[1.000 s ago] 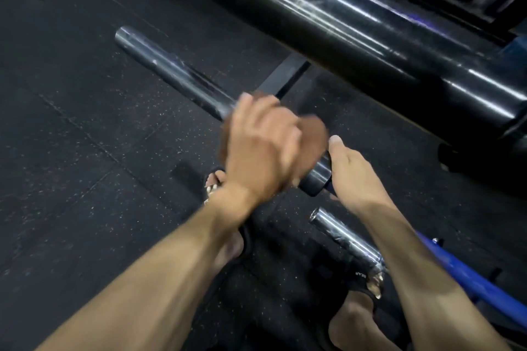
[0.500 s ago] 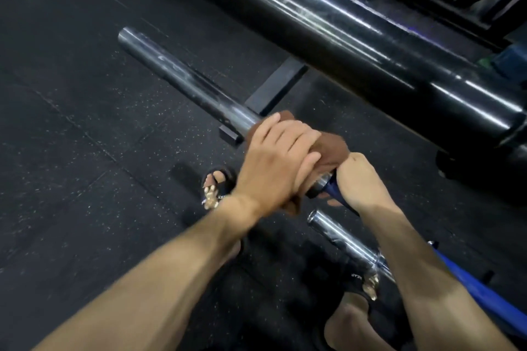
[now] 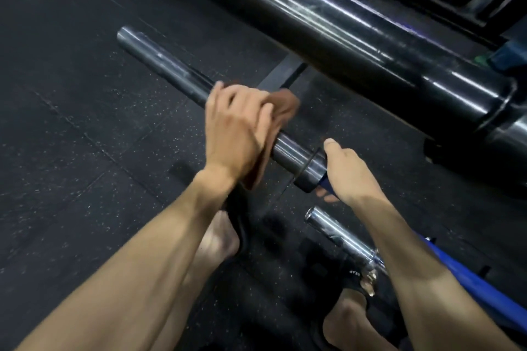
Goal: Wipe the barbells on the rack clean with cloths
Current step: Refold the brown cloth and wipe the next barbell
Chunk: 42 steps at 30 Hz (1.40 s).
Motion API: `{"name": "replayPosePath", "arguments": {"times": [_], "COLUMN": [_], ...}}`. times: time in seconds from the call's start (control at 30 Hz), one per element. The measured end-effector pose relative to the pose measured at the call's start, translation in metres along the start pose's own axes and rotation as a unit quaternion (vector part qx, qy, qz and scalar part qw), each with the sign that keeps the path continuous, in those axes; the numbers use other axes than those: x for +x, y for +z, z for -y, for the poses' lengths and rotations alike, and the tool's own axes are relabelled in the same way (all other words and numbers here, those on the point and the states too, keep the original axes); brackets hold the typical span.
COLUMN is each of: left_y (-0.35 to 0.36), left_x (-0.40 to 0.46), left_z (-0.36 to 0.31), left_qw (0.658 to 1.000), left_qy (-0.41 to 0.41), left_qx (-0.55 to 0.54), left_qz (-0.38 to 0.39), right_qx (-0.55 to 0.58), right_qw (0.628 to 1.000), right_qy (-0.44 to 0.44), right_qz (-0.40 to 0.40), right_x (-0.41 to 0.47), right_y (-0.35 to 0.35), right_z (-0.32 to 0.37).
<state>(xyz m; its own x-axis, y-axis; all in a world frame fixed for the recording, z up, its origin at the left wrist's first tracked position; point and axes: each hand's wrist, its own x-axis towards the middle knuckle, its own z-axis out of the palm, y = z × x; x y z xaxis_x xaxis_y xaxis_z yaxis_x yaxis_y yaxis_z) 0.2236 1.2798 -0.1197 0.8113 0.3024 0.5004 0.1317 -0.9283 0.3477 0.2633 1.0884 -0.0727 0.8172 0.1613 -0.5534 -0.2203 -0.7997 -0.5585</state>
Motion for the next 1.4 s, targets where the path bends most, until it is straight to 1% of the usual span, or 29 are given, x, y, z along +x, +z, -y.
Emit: {"name": "replayPosePath", "arguments": {"times": [0.07, 0.1, 0.13, 0.17, 0.23, 0.3, 0.33, 0.4, 0.5, 0.53, 0.6, 0.63, 0.67, 0.73, 0.8, 0.83, 0.87, 0.97, 1.03, 1.07, 1.1, 1.17, 1.2, 1.27, 1.3, 1.37, 1.4], "left_y": [0.001, 0.002, 0.003, 0.004, 0.006, 0.003, 0.003, 0.002, 0.0, 0.0, 0.002, 0.003, 0.005, 0.01, 0.009, 0.006, 0.003, -0.01, -0.016, -0.018, -0.016, -0.006, 0.0, 0.005, 0.006, -0.001, -0.004], "left_x": [-0.004, -0.009, -0.016, -0.025, -0.046, -0.043, -0.034, -0.017, -0.011, -0.014, -0.02, -0.024, -0.031, -0.044, -0.034, -0.024, -0.014, 0.015, 0.021, 0.021, 0.016, -0.009, -0.025, -0.039, -0.037, -0.025, -0.016], "left_z": [-0.004, -0.013, -0.025, -0.036, -0.049, -0.036, -0.025, -0.008, 0.002, -0.002, -0.019, -0.03, -0.042, -0.059, -0.041, -0.025, -0.007, 0.048, 0.05, 0.038, 0.02, -0.023, -0.039, -0.039, -0.028, -0.012, -0.002], "left_qw": [0.996, 0.992, 0.991, 0.992, 0.997, 0.996, 0.995, 0.998, 0.999, 0.998, 0.996, 0.995, 0.995, 0.999, 0.999, 0.998, 0.999, 0.993, 0.987, 0.988, 0.991, 0.999, 0.999, 0.995, 0.994, 0.991, 0.991], "left_qy": [-0.088, -0.117, -0.127, -0.111, -0.026, 0.056, 0.072, 0.055, -0.004, -0.024, -0.076, -0.088, -0.081, -0.023, 0.041, 0.051, 0.035, -0.113, -0.157, -0.151, -0.127, -0.036, 0.009, 0.069, 0.09, 0.118, 0.121], "left_qx": [-0.015, -0.029, -0.042, -0.056, -0.079, -0.066, -0.052, -0.034, -0.045, -0.05, -0.05, -0.051, -0.051, -0.037, -0.027, -0.018, -0.005, 0.025, 0.024, 0.023, 0.018, -0.025, -0.05, -0.054, -0.046, -0.029, -0.025], "left_qz": [-0.015, -0.022, -0.024, -0.024, 0.003, 0.034, 0.037, 0.027, 0.013, 0.008, -0.01, -0.015, -0.014, 0.003, 0.018, 0.008, -0.009, -0.037, -0.034, -0.024, -0.02, -0.003, 0.018, 0.041, 0.046, 0.056, 0.049], "right_qx": [0.006, 0.018, 0.028, 0.036, 0.043, 0.04, 0.041, 0.037, -0.027, -0.051, -0.062, -0.056, -0.054, -0.063, -0.064, -0.062, -0.054, -0.051, -0.062, -0.065, -0.063, -0.053, -0.065, -0.095, -0.105, -0.083, -0.058], "right_qw": [0.999, 0.998, 0.995, 0.993, 0.993, 0.995, 0.996, 0.997, 0.989, 0.986, 0.985, 0.987, 0.989, 0.988, 0.988, 0.99, 0.992, 0.994, 0.993, 0.994, 0.994, 0.995, 0.994, 0.991, 0.989, 0.988, 0.991], "right_qy": [-0.027, -0.046, -0.062, -0.073, -0.07, -0.047, -0.034, -0.037, -0.142, -0.158, -0.159, -0.149, -0.136, -0.14, -0.137, -0.127, -0.114, -0.093, -0.096, -0.092, -0.089, -0.078, -0.078, -0.089, -0.104, -0.127, -0.123], "right_qz": [0.023, 0.043, 0.067, 0.084, 0.084, 0.074, 0.071, 0.053, 0.03, 0.023, 0.016, 0.011, 0.011, 0.012, 0.006, 0.011, 0.015, 0.008, -0.004, -0.014, -0.024, -0.038, -0.036, -0.023, -0.023, -0.009, 0.002], "right_x": [-0.002, -0.005, -0.006, -0.007, -0.007, -0.003, -0.001, 0.0, -0.014, -0.019, -0.017, -0.015, -0.012, -0.008, -0.005, -0.004, -0.005, -0.007, -0.008, -0.008, -0.007, -0.003, 0.0, 0.005, 0.005, -0.002, -0.007], "right_y": [-0.003, -0.004, -0.004, -0.005, -0.006, -0.003, -0.003, -0.005, -0.008, -0.008, -0.005, -0.003, -0.002, -0.001, 0.001, 0.0, -0.001, 0.0, 0.003, 0.005, 0.006, 0.004, 0.003, 0.002, 0.002, -0.003, -0.004], "right_z": [-0.003, -0.003, -0.004, -0.006, -0.005, -0.002, -0.001, -0.001, -0.011, -0.013, -0.014, -0.013, -0.011, -0.009, -0.009, -0.009, -0.01, -0.008, -0.005, -0.003, -0.002, -0.003, -0.004, -0.006, -0.007, -0.006, -0.005]}}
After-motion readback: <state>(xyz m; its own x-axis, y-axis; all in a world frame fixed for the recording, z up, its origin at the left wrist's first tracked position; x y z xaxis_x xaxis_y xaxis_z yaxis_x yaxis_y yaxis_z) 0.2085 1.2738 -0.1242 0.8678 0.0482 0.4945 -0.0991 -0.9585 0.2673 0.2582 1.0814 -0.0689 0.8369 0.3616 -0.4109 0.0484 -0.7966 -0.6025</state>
